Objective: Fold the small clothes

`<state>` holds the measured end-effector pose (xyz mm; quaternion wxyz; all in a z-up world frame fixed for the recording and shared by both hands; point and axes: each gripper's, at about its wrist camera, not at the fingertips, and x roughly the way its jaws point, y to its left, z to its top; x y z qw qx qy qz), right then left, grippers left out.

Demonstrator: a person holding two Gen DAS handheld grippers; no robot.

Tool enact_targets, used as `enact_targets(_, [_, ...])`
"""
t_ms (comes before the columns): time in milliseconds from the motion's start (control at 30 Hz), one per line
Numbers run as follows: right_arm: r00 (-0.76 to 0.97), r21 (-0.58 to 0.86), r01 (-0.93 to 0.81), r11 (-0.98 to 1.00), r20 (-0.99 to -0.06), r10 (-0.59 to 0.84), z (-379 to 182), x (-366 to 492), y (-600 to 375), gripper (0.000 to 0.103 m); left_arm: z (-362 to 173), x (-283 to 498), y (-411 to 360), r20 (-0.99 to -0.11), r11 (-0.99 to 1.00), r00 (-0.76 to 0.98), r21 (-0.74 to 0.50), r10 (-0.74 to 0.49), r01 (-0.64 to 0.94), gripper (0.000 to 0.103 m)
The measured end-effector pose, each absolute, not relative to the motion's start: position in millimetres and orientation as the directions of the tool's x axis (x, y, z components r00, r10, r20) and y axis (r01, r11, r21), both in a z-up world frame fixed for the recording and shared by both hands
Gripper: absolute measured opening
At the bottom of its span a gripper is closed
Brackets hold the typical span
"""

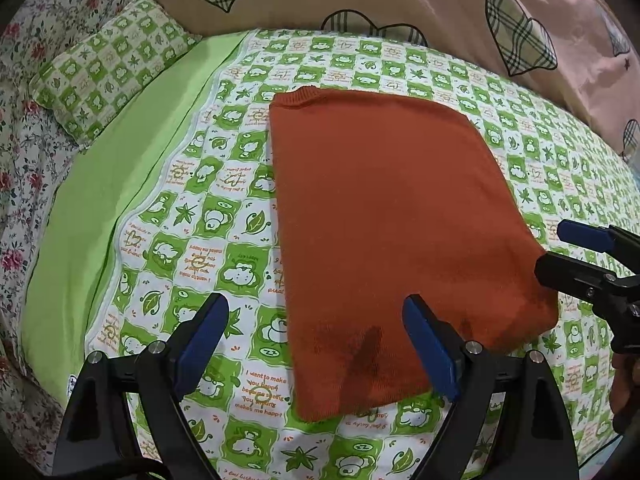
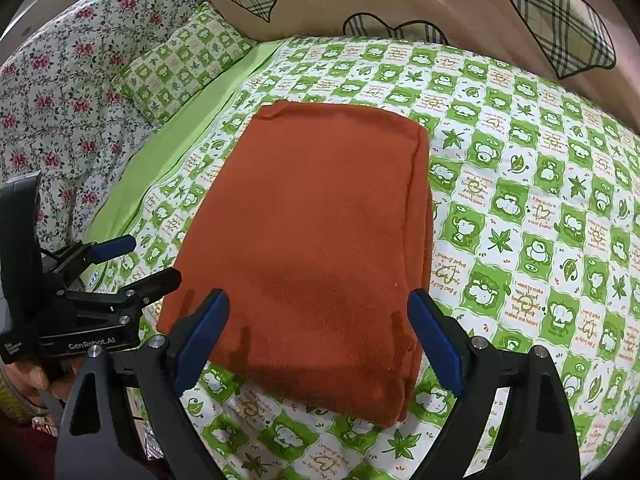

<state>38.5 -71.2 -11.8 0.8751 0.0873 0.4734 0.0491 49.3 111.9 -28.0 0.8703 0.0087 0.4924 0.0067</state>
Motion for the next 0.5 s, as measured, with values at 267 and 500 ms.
enact_targets(267, [0.543,0.203,0.005,0.979,-0.823,0.168,-16.0,39.7,-69.8,0.091,-29.9,50.0,110.7,-0.861,1.0,0.508,0.017,0.013,0.003,0.089])
enact_targets(500, [0.54,0.205,0.008,0.979,-0.824,0.169,-17.3,38.2,-67.8,0.091,-30.7,49.2,108.8,-0.862,1.0,0.507,0.018,0.01,0.01,0.089])
